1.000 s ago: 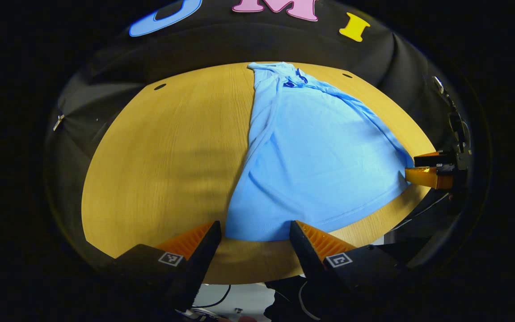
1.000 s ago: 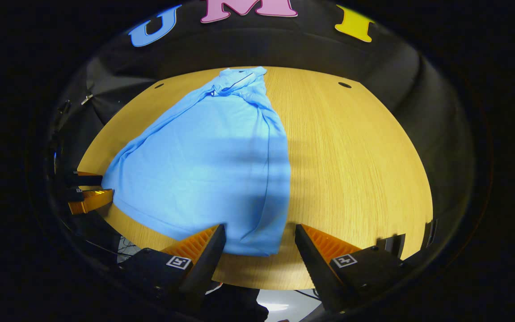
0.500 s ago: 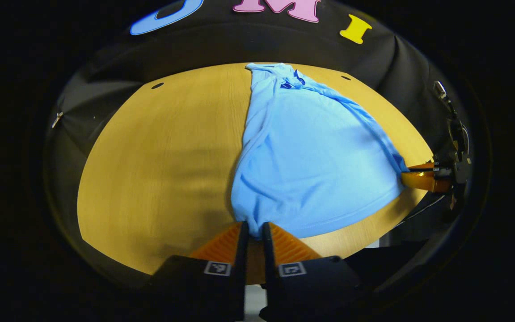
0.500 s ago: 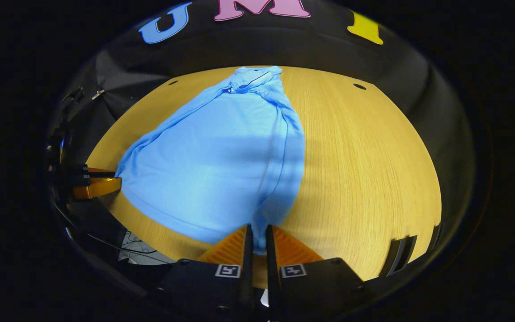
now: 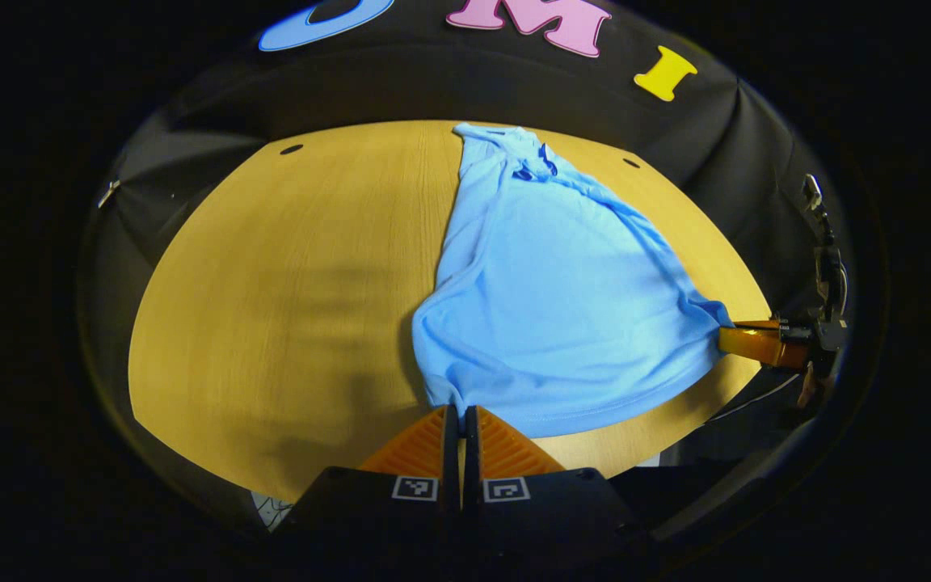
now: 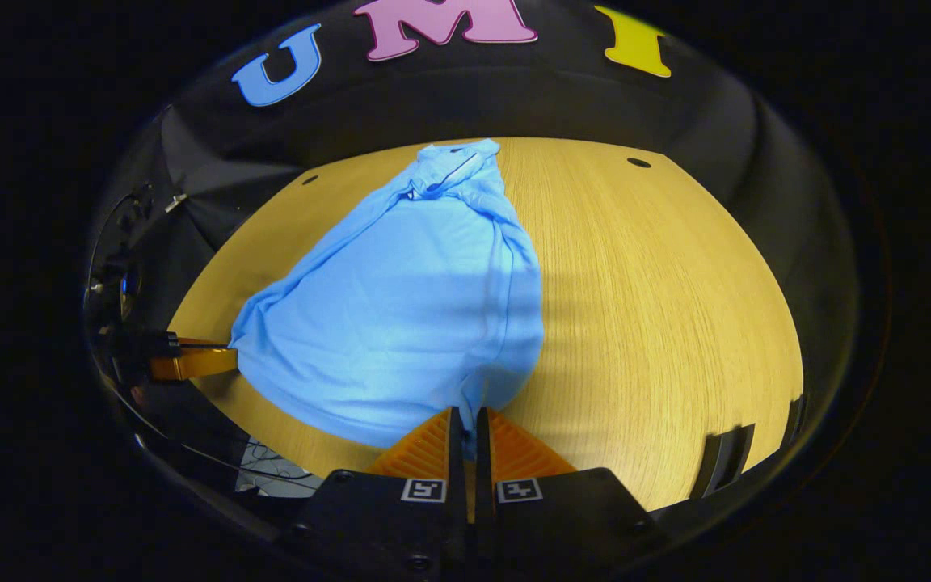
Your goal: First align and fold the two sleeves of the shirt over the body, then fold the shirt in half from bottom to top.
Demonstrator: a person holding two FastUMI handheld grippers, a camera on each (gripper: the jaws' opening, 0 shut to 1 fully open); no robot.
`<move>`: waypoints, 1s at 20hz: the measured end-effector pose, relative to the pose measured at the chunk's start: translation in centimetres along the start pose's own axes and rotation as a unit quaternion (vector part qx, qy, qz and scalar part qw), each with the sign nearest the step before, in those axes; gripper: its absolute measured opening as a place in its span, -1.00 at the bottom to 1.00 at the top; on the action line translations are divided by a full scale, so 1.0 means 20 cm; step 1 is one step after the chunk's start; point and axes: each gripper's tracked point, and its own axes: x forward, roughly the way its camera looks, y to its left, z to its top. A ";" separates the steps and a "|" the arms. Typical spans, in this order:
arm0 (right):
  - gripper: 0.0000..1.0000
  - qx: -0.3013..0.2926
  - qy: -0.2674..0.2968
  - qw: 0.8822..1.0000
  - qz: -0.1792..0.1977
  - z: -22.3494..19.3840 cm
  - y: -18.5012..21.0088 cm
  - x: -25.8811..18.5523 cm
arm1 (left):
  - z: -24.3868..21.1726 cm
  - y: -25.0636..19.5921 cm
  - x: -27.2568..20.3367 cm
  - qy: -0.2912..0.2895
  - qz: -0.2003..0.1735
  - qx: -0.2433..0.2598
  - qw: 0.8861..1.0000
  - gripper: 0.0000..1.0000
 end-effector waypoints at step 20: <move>-0.84 0.043 -0.181 0.982 -0.015 1.55 -0.25 0.45 | 1.72 0.09 0.35 -0.199 0.019 0.019 0.980 -0.88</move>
